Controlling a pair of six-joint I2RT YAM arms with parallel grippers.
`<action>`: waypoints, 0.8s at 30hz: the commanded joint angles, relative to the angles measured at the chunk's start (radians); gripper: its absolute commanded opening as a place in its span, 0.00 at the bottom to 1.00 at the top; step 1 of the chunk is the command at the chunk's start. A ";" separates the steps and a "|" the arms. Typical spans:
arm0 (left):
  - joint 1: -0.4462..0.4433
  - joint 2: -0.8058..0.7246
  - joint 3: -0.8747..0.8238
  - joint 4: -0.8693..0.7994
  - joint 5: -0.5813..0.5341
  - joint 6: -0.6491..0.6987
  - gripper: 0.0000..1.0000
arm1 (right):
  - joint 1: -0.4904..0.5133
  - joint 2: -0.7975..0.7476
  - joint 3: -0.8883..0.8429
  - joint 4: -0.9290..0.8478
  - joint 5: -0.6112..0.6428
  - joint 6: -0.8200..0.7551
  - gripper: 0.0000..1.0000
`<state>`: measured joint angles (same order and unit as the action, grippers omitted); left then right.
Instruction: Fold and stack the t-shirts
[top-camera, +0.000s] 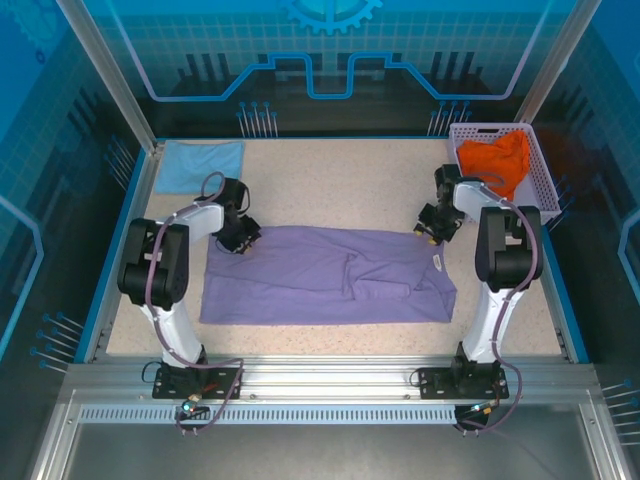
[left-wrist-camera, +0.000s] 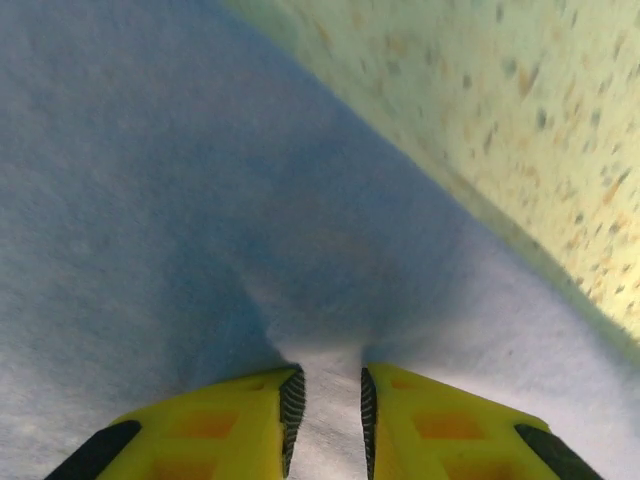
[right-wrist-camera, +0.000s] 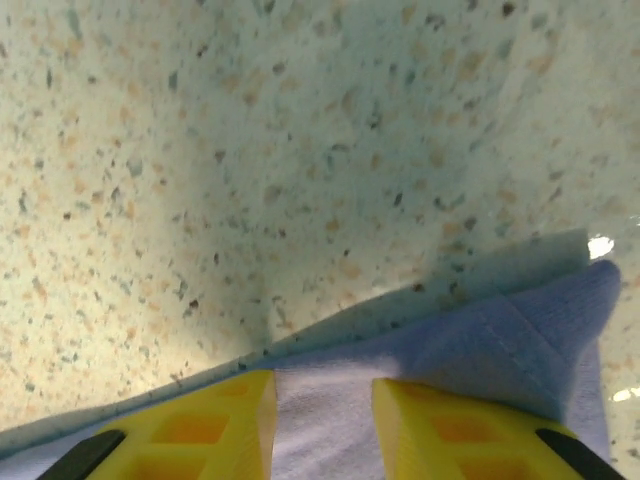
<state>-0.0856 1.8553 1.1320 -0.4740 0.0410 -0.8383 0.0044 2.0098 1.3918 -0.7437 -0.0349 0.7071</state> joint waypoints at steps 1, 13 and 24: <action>0.062 0.014 -0.057 0.007 -0.077 -0.019 0.28 | -0.007 0.063 0.041 -0.019 0.078 0.011 0.35; 0.137 -0.175 -0.056 -0.027 -0.085 0.008 0.58 | 0.065 0.056 0.251 -0.035 0.078 -0.046 0.62; -0.260 -0.255 0.092 -0.046 0.121 0.127 0.57 | 0.189 -0.321 -0.197 0.126 -0.140 -0.115 0.48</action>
<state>-0.2348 1.5669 1.2053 -0.5003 0.0269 -0.7650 0.1654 1.6859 1.2903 -0.6456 -0.0654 0.6209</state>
